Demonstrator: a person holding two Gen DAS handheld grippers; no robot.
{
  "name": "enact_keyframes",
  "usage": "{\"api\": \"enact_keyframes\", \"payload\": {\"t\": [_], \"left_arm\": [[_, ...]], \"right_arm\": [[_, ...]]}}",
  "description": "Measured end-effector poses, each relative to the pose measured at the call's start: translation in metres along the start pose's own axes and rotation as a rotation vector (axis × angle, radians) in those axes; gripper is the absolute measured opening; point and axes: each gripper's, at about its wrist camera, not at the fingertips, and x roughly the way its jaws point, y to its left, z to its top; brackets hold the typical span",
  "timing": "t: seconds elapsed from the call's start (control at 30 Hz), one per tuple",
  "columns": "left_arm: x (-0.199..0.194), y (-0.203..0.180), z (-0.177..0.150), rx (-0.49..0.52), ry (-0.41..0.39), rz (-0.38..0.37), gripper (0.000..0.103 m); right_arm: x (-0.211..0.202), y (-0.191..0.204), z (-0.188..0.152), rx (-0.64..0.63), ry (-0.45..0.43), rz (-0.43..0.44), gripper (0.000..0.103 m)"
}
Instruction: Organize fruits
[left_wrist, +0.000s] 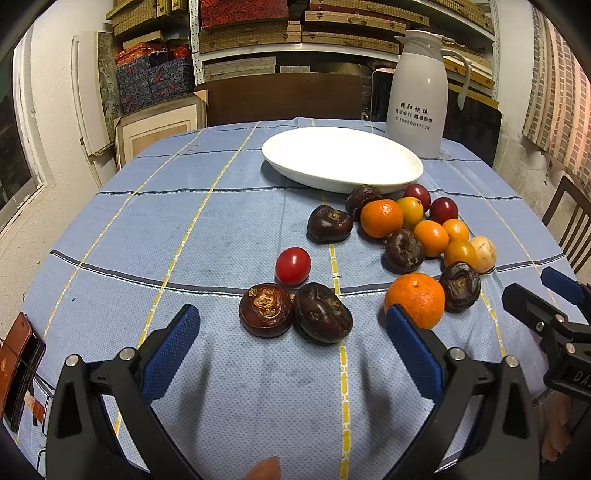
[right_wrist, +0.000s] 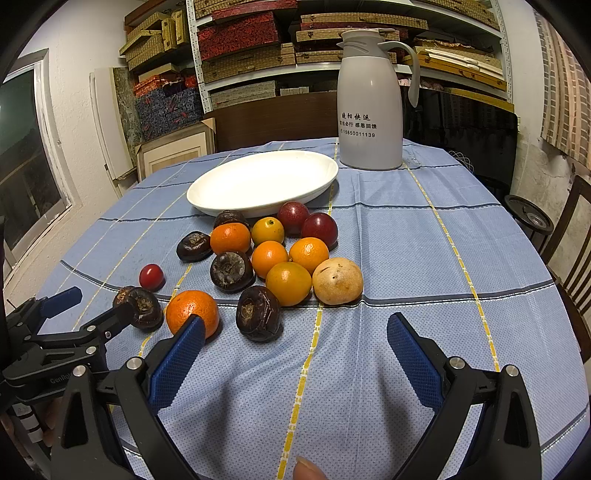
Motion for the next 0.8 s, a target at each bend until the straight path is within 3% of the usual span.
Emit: {"api": "enact_keyframes", "payload": {"t": [0.8], "left_arm": [[0.0004, -0.0022, 0.0011, 0.001, 0.009, -0.004, 0.099]], "right_arm": [[-0.0005, -0.0003, -0.0001, 0.001, -0.001, 0.001, 0.099]]}}
